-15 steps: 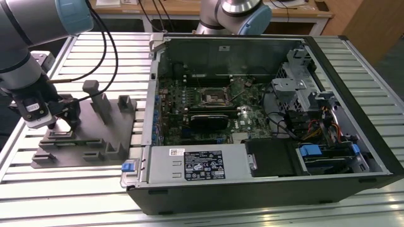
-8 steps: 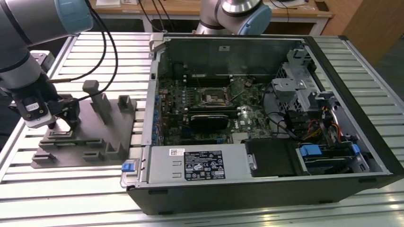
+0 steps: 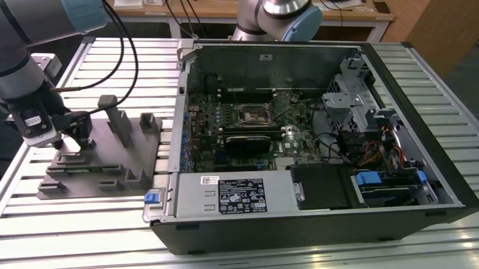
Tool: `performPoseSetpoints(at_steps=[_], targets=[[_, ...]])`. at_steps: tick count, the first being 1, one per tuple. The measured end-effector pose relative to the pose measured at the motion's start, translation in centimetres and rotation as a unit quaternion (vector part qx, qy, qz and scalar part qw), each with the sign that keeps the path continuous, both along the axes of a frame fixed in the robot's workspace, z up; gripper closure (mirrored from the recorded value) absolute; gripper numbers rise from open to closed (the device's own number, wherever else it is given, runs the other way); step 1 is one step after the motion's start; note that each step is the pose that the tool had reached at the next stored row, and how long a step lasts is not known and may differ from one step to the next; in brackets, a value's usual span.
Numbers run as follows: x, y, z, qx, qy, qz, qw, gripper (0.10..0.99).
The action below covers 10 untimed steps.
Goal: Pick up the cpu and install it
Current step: 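Pick up the cpu and move it towards the insertion slot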
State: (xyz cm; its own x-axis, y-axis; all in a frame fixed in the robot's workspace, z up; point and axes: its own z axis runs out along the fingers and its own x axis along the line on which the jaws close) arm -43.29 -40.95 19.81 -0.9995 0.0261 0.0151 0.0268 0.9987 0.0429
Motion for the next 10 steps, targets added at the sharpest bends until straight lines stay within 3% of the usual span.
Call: performPoseSetpoints(at_steps=[10], targets=[[-0.01,0.00,0.38,0.0000,0.0001,0.000,1.0000,0.545]])
